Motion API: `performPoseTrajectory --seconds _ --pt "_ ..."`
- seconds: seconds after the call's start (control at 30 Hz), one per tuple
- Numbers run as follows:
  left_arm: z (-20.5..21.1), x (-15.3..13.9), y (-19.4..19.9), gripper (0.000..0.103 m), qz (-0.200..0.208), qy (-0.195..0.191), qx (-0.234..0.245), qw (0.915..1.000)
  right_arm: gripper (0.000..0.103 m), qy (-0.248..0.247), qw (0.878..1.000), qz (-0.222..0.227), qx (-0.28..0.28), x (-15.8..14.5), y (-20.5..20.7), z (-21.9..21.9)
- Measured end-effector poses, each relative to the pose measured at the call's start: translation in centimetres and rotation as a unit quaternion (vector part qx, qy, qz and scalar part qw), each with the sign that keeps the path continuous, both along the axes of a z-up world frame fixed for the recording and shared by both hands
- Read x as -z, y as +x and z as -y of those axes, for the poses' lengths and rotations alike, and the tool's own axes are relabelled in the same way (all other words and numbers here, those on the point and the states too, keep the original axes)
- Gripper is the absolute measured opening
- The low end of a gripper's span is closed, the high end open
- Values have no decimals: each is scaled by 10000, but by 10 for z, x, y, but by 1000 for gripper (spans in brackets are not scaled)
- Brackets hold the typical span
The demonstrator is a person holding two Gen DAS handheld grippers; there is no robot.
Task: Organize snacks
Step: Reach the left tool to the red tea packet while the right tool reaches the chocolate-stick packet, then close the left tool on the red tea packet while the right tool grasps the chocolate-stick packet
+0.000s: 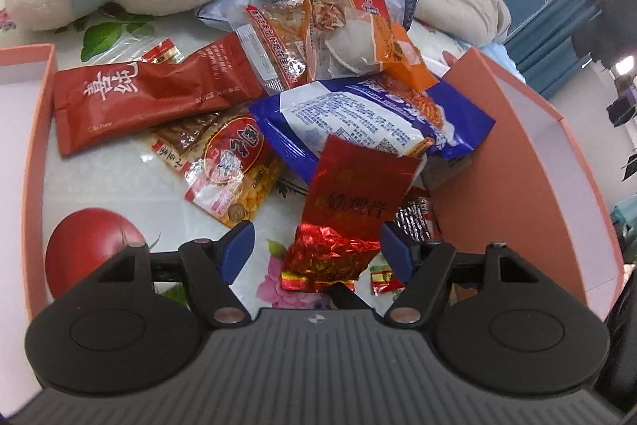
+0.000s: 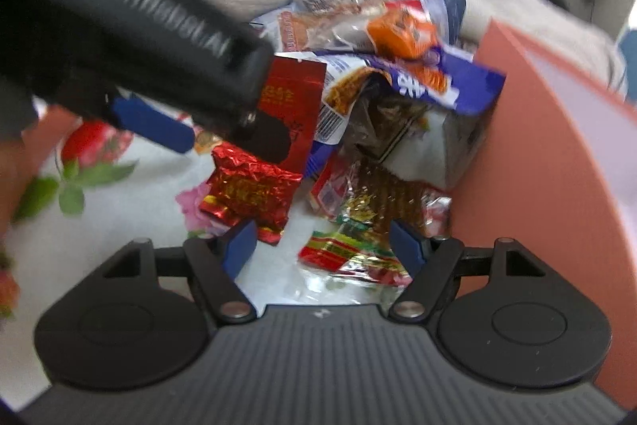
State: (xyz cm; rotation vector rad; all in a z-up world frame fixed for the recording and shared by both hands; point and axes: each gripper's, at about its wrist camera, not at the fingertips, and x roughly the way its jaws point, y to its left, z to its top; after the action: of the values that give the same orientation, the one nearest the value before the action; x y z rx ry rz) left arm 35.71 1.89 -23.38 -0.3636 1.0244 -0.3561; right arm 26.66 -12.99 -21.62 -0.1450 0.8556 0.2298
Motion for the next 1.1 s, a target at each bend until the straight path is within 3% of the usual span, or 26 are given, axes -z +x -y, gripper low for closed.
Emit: performPoseTrajectory --seconds 0.07,0.3,0.5,0.6,0.67,0.83,1.1 --pt "3 2 2 74 39 -84 156 9998 77 417 9989 -212 101 2 6 8" --pt "17 9 8 75 53 205 391 9990 80 488 9981 -302 -240 1 -3 2" --pt "32 8 7 74 219 696 751 9945 80 522 9960 -390 -618 -1 -16 -6" --pt "40 7 3 61 364 1152 893 9886 80 526 9953 -435 -689 -3 -25 -7" --pt "43 5 -2 61 397 1312 944 9861 80 528 9947 -467 -748 -5 -30 -8" --pt "35 2 -20 60 427 1391 879 9854 80 508 9934 -511 -896 -6 -42 -10" --pt "11 -7 -49 60 309 1219 359 9914 80 484 9911 -596 -1091 -9 -62 -9"
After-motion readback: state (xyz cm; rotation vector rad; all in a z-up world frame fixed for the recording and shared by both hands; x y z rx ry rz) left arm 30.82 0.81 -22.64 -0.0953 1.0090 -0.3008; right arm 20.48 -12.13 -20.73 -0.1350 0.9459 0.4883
